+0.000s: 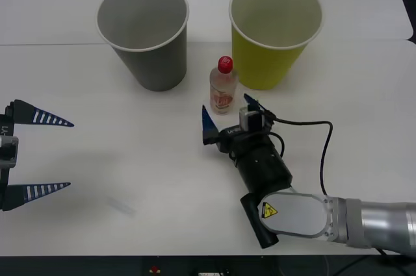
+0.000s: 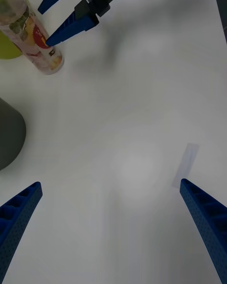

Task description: Put the can into the green bin and the plastic bottle into the gray bin

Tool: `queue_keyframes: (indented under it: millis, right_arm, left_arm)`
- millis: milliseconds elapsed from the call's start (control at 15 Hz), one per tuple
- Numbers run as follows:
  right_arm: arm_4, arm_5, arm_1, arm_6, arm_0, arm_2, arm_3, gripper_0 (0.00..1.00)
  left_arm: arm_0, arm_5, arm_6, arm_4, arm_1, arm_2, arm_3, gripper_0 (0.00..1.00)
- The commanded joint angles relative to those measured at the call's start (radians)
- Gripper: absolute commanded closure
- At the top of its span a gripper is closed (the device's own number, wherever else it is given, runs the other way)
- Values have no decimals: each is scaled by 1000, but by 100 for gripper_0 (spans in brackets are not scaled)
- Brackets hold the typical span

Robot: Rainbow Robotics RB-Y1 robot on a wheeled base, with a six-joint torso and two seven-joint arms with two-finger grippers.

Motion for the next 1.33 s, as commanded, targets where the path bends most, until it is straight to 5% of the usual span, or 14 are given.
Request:
queue_keyframes:
  millis: [67,467,733,800,867,933,1333]
  right_arm:
    - [1,18,79,-10,-30,-9,118,0]
    - [1,18,177,-13,-62,-49,280,0]
    - [1,17,185,-13,-66,-50,298,0]
    - [1,17,185,-9,-66,-52,298,6]
    - [1,17,185,-6,-66,-50,298,72]
    - [1,17,183,-6,-66,-52,298,100]
    - [19,15,172,-12,-65,-53,284,100]
  left_arm:
    - [0,0,0,0,0,0,0,0]
    - [0,0,0,0,0,0,0,0]
    - [0,0,0,0,0,0,0,0]
    - [0,0,0,0,0,0,0,0]
    - [0,0,0,0,0,0,0,0]
    - [0,0,0,0,0,0,0,0]
    - [0,0,0,0,0,0,0,0]
